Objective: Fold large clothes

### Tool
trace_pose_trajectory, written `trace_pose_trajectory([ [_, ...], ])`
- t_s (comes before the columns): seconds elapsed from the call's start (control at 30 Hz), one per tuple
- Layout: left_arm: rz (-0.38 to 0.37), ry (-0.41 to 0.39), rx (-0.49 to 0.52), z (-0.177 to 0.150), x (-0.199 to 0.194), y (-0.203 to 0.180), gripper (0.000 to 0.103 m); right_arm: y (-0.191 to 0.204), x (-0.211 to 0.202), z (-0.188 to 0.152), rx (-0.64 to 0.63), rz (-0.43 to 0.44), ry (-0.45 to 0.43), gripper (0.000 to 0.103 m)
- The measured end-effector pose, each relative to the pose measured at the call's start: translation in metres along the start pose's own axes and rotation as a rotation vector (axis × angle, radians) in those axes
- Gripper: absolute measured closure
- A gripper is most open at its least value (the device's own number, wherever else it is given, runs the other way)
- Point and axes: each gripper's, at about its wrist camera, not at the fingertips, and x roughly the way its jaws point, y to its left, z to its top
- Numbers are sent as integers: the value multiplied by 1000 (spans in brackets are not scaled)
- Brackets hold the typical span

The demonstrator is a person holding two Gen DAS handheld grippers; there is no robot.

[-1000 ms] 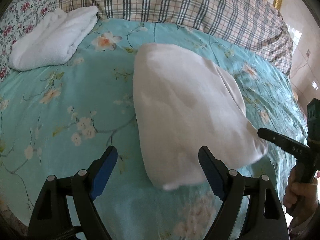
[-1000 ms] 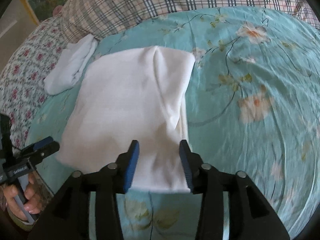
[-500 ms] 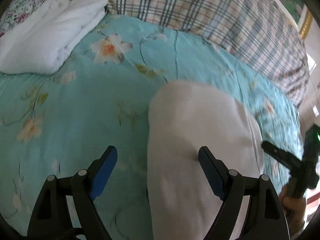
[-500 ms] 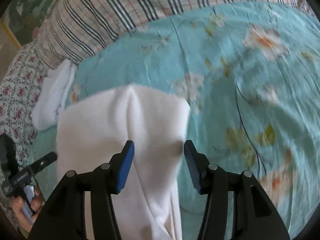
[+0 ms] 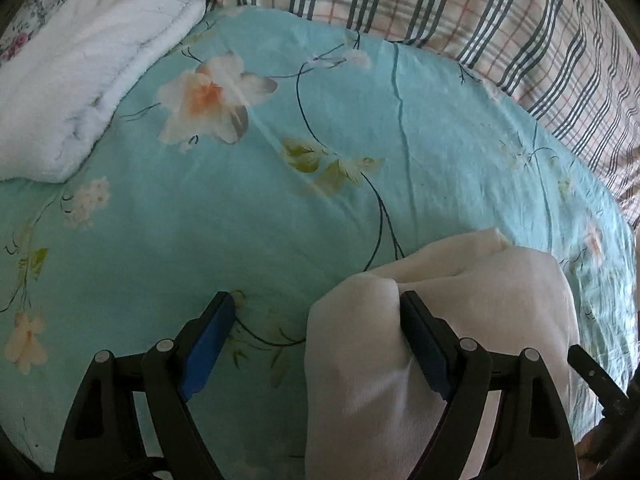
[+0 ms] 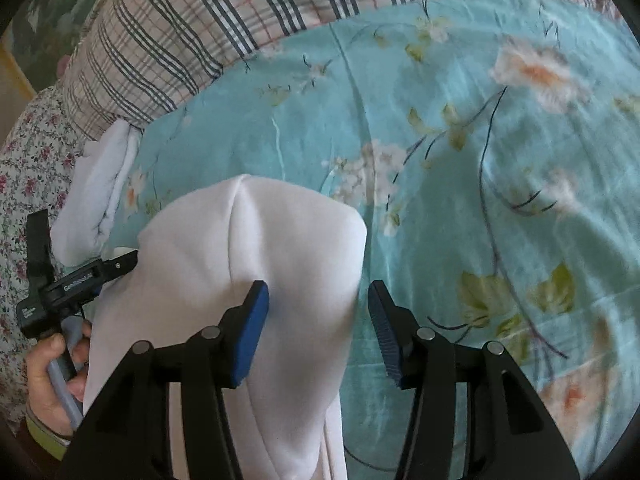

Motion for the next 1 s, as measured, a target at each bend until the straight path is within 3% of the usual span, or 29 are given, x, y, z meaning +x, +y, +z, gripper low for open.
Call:
trace_pose_trajectory([
  [0.17,-13,-53,11,-13,-40,0,23,24,-38,-11,-96,64,-67,50],
  [0.33,22,-51,44,-42,-57,-2,22,21,-1,-31,-108,17,102,51],
  [0.43,-13,-51,11,-52,-70,6,23,16,-10,-35,-67,23,78,50],
  [0.57,-2,-73,35,-73,-99,4,23,21,-44,-37,-70,59,19,50],
  [0.77,-85,-59,89,-130,-142,-5,17,27,-82,-61,-98,81,8,50],
  [1.0,-38,2,178,-213,-167,-2,16,31,-113,-117,-185,66,63,40],
])
